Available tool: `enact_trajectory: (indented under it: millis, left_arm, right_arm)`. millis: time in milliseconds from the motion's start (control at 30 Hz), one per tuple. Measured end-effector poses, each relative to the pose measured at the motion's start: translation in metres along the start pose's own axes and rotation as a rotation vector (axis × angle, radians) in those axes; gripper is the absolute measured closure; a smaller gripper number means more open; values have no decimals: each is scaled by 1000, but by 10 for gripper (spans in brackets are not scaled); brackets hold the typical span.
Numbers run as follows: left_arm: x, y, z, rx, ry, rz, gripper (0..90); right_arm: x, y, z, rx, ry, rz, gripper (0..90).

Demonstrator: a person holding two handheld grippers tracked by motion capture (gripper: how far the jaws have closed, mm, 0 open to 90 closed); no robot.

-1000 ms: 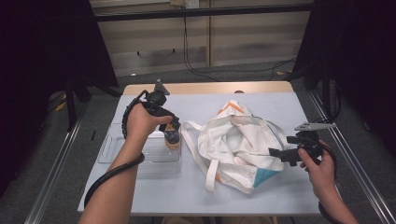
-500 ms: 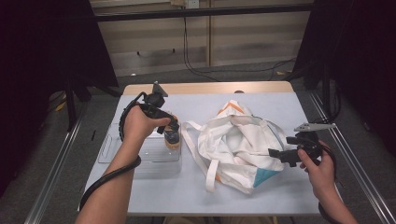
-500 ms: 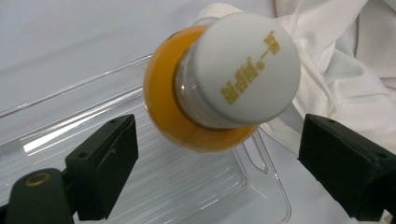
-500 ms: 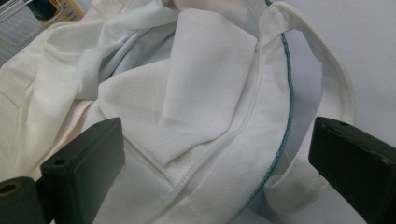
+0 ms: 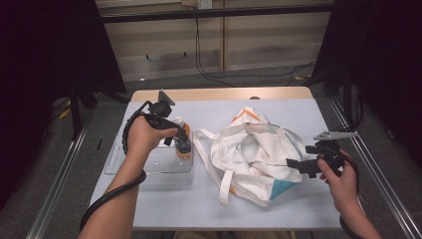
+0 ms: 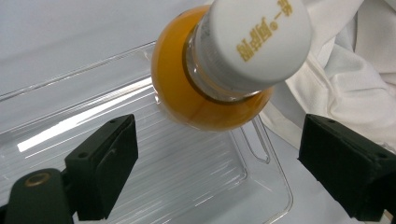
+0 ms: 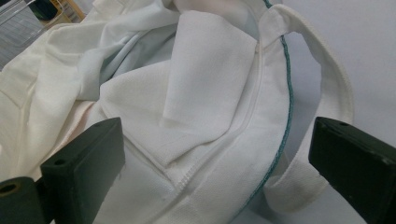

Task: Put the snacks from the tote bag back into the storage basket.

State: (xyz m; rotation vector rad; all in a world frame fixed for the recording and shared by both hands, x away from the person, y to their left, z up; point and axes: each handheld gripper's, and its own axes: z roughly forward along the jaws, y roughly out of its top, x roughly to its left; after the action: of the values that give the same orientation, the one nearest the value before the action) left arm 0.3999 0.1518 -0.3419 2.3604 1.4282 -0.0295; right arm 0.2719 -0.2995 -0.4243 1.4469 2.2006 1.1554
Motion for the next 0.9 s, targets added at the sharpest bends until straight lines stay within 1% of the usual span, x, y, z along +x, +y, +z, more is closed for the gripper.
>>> enact_trajectory:
  millis: [67, 133, 167, 200, 233, 300, 367, 433, 467, 600, 633, 667, 733, 833, 900]
  left_arm:
    - [-1, -1, 0, 11, -6, 9, 118]
    - [-2, -1, -1, 5, -3, 15, 118]
    - [-3, -2, -2, 6, -7, 18, 118]
    - [-4, -2, -2, -2, -3, 11, 118]
    - [-5, -3, -2, -5, -4, 17, 118]
    - [-7, -4, -2, -9, -14, 15, 118]
    - [-9, -5, -2, -4, -15, 24, 118]
    - [-10, -6, -3, -3, -16, 34, 119]
    - [-11, -6, -3, -11, -18, 30, 119]
    - [-12, -9, -4, -22, -38, 44, 119]
    - [-12, -10, -4, -21, -33, 51, 119]
    - [-12, -11, -4, -23, -34, 44, 119]
    - [-11, -14, -5, -26, -35, 50, 121]
    - [-11, -17, -5, -26, -41, 44, 121]
    - [-10, -18, -5, -25, -46, 55, 120]
  right_arm:
    - [0, 0, -1, -3, 0, -1, 32]
    - [0, 0, -1, -5, 0, -1, 32]
    - [1, 0, -1, -5, 0, -1, 32]
    - [1, 0, -1, -2, 0, -2, 32]
    - [1, 0, -2, -3, -1, -2, 32]
    - [0, 1, -2, -7, 2, 0, 32]
    - [1, 2, -2, -12, 4, 1, 32]
    - [3, 3, -1, -12, 3, -4, 32]
    - [3, 3, 0, -10, 10, -11, 32]
    - [4, 2, 3, 4, 10, -10, 32]
    - [4, 2, 3, 2, 8, -11, 32]
    - [5, 2, 3, 3, 10, -12, 32]
    - [5, 2, 3, 3, 8, -14, 32]
    - [6, 3, 2, 2, 8, -13, 32]
    - [6, 3, 3, 3, 11, -13, 32]
